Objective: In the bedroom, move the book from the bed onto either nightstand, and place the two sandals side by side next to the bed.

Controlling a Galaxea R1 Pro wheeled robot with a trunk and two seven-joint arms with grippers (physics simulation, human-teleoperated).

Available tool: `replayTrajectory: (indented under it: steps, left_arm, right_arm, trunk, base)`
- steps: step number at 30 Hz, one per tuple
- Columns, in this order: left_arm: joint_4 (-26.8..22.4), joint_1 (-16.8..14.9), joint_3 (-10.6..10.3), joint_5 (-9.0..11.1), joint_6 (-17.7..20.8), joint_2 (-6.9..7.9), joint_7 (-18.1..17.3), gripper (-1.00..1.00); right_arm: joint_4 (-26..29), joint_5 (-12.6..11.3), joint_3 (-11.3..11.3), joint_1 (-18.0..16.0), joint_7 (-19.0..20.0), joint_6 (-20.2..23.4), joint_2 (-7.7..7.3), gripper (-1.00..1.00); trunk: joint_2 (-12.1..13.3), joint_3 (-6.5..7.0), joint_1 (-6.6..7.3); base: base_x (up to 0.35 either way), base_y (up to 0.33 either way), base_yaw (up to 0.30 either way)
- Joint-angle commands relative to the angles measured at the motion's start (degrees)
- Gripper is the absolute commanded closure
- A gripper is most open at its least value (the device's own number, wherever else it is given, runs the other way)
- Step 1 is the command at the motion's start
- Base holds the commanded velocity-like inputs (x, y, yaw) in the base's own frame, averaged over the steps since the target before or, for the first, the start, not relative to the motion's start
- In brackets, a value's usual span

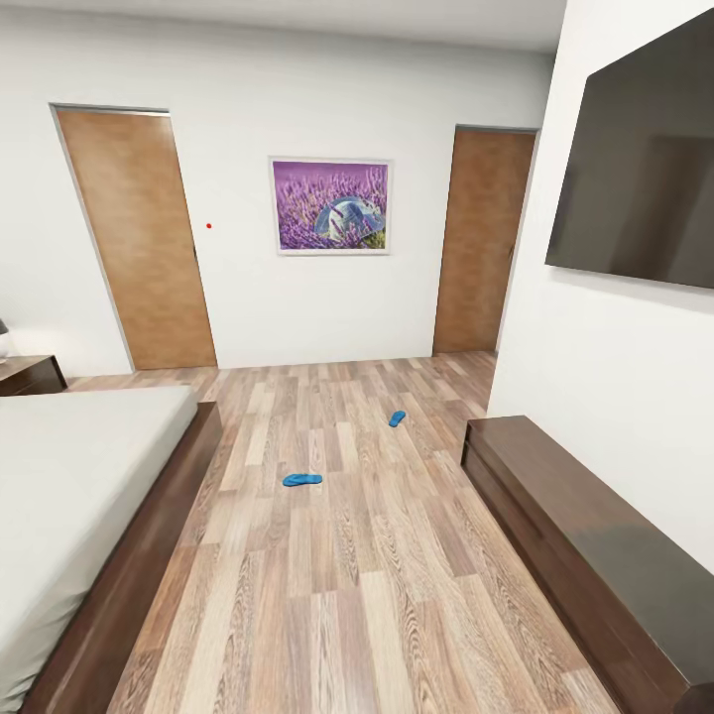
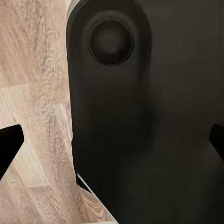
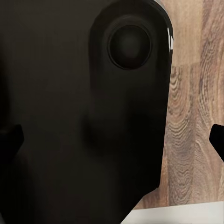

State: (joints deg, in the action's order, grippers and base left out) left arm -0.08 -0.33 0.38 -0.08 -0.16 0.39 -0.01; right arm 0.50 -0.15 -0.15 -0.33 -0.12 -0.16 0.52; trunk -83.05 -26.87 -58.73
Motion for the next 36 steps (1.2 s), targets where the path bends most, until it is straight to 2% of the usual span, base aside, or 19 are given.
replayTrajectory:
  steps: [1, 21, 36]
  left_arm:
    - [-0.01, -0.02, 0.03, -0.01, -0.02, 0.00, 0.00, -1.00]
    - [-0.10, -0.10, 0.14, 0.48, -0.55, 0.50, -0.05, -1.00]
    - [-1.70, -0.11, -0.31, 0.29, -6.07, 0.69, -0.16, -1.00]
  right_arm:
    - [0.01, -0.02, -0.02, -0.02, -0.01, -0.02, 0.01, -1.00]
    - [-1.22, 0.16, 0.20, -0.02, -0.13, 0.10, -0.44, -1.00]
    - [-1.25, 0.11, 0.41, -0.02, -0.14, 0.03, -0.22, -1.00]
  trunk:
    - [-0.03, -0.06, 0.00]
    - [-0.03, -0.06, 0.00]
    - [-0.03, -0.06, 0.00]
  base:
    - [0.000, 0.000, 0.000]
    - [0.000, 0.000, 0.000]
    - [0.000, 0.000, 0.000]
